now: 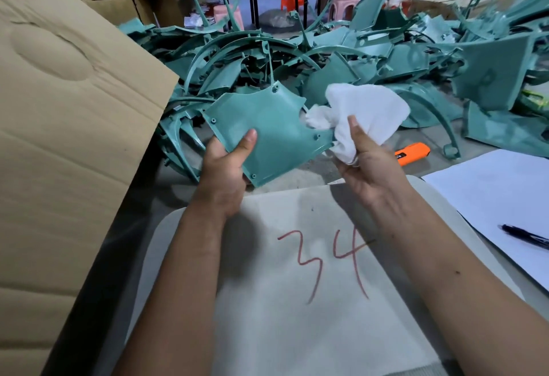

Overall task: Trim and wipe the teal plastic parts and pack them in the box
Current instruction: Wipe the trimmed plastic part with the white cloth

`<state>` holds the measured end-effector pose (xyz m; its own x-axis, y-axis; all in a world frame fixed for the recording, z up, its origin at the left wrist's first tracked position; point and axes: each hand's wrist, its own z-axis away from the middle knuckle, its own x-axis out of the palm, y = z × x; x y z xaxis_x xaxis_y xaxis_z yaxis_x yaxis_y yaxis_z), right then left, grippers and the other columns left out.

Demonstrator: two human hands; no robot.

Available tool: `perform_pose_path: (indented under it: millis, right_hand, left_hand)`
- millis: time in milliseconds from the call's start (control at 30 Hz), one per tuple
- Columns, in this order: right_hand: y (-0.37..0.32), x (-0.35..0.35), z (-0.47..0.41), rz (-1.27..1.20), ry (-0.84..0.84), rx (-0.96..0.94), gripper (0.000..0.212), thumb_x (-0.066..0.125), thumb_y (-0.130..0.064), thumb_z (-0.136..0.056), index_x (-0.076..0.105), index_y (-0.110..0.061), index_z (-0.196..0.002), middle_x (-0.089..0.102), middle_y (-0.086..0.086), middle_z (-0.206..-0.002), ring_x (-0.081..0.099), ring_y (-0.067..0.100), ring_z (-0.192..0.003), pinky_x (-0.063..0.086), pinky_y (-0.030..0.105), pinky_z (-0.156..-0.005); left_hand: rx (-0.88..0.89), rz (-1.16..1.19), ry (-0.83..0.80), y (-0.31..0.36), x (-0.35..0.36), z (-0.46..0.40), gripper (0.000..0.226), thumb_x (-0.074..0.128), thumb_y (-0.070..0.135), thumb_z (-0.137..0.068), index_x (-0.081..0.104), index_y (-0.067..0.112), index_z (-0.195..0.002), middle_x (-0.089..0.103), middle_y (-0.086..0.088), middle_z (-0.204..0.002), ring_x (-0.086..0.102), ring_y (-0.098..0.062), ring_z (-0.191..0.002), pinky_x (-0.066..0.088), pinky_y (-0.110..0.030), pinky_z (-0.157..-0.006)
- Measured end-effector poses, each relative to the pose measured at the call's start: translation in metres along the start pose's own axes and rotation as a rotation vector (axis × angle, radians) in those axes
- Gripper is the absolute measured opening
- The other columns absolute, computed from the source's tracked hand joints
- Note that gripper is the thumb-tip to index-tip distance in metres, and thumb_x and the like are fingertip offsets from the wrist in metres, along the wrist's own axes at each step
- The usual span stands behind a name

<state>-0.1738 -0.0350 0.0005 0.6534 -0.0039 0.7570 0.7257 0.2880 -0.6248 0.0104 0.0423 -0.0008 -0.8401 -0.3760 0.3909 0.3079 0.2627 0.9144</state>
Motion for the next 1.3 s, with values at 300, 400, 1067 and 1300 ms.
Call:
perform_pose_path:
  millis: [300,400,1067,1300]
  right_hand:
    - [-0.041,-0.018,-0.02,-0.173,0.197,-0.151,0.025,0.069,-0.018,-0.098,0.071,-0.006,-0.12,0.077,0.014,-0.11,0.077,0.021,-0.091,0.064,0.036,-0.082]
    - [-0.029,-0.009,-0.01,-0.216,-0.027,-0.069,0.025,0.057,-0.024,-0.105,0.072,-0.007,-0.117,0.077,0.014,-0.111,0.072,0.022,-0.094,0.054,0.039,-0.106]
    - [0.004,0.002,0.034,0.504,-0.67,0.228,0.018,0.076,-0.012,-0.085,0.077,-0.006,-0.102,0.078,0.006,-0.087,0.074,0.014,-0.069,0.058,0.022,-0.057]
    - [0.015,0.006,0.032,0.624,-0.475,0.012,0.013,0.072,-0.011,-0.094,0.081,-0.01,-0.102,0.076,0.024,-0.106,0.075,0.039,-0.093,0.063,0.05,-0.084]
  left_hand:
    - [-0.058,0.106,-0.106,0.024,-0.029,0.003,0.046,0.05,0.022,-0.104,0.047,0.005,-0.147,0.06,-0.016,-0.143,0.061,-0.031,-0.127,0.059,-0.04,-0.092]
    - [-0.119,0.143,-0.019,0.017,-0.015,0.004,0.04,0.058,0.027,-0.101,0.058,0.009,-0.137,0.072,-0.008,-0.125,0.071,-0.021,-0.111,0.06,-0.03,-0.076]
    - [-0.21,0.093,0.178,0.007,-0.015,-0.009,0.036,0.066,0.041,-0.095,0.063,0.008,-0.107,0.068,-0.016,-0.103,0.057,-0.029,-0.087,0.048,-0.036,-0.077]
    - [-0.302,0.091,0.091,-0.005,0.025,0.005,0.026,0.063,0.009,-0.097,0.078,0.009,-0.076,0.075,-0.014,-0.075,0.073,-0.02,-0.064,0.06,-0.03,-0.056]
